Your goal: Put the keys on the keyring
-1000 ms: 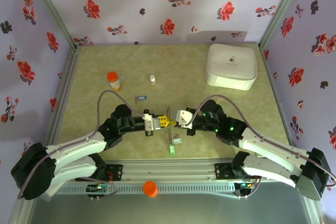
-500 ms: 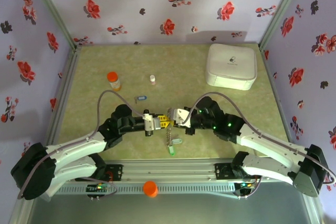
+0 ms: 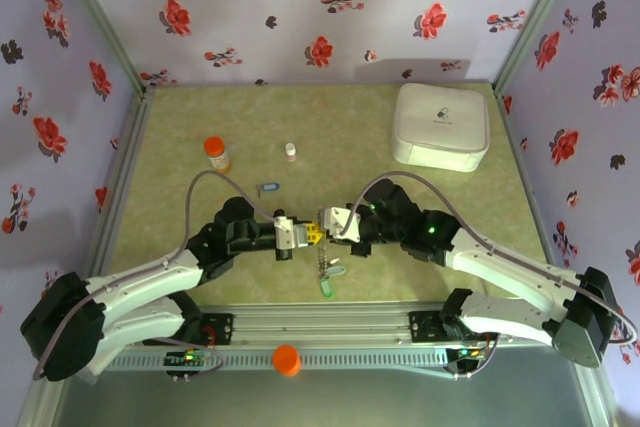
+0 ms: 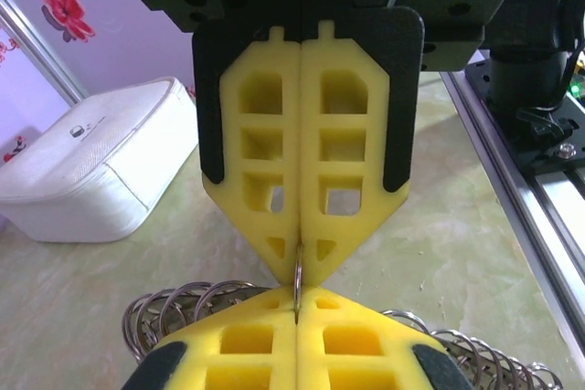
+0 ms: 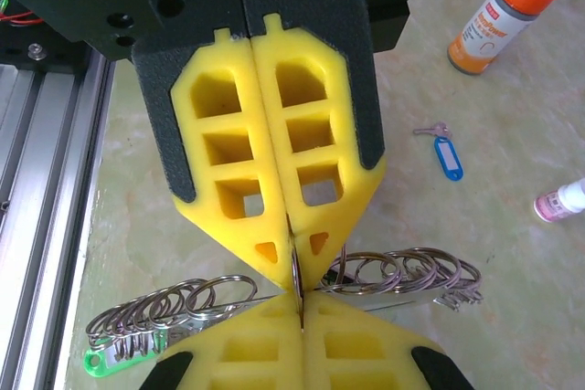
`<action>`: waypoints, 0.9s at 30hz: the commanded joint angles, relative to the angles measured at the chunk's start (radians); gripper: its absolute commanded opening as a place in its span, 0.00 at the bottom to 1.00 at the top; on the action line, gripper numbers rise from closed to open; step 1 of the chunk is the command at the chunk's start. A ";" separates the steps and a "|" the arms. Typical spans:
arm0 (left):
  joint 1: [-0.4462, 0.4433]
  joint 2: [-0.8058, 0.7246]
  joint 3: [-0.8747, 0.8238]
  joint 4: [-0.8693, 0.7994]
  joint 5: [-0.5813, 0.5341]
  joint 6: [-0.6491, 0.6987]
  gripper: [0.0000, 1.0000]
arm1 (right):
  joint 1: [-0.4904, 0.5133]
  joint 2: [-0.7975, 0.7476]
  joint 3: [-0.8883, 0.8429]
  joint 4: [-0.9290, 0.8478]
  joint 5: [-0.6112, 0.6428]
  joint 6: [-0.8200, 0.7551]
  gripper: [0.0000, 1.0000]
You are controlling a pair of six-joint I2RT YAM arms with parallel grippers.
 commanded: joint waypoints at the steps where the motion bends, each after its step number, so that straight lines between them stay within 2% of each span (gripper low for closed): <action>1: 0.001 -0.027 0.044 0.030 0.002 0.028 0.00 | 0.019 -0.016 0.007 0.036 -0.010 0.005 0.01; 3: 0.001 -0.038 0.038 0.029 -0.019 0.018 0.00 | -0.003 -0.069 -0.050 0.120 -0.007 0.044 0.19; 6: 0.001 -0.069 0.025 0.024 -0.066 -0.020 0.00 | -0.079 -0.185 -0.170 0.294 -0.030 0.160 0.32; 9: 0.001 -0.103 0.022 -0.001 -0.161 -0.097 0.00 | -0.137 -0.271 -0.251 0.416 0.032 0.282 0.40; 11: 0.001 -0.133 0.024 -0.047 -0.246 -0.159 0.00 | -0.139 -0.272 -0.241 0.396 0.146 0.330 0.41; 14: 0.001 -0.214 0.018 -0.143 -0.353 -0.232 0.00 | -0.139 -0.214 -0.185 0.314 0.241 0.356 0.38; 19: 0.003 -0.400 0.032 -0.378 -0.594 -0.408 0.00 | -0.139 -0.071 -0.112 0.323 0.326 0.438 0.38; 23: 0.006 -0.521 0.079 -0.560 -0.760 -0.502 0.00 | -0.135 0.112 0.011 0.306 0.342 0.588 0.37; 27: 0.009 -0.622 0.098 -0.657 -0.943 -0.575 0.00 | -0.123 0.315 0.160 0.254 0.277 0.672 0.38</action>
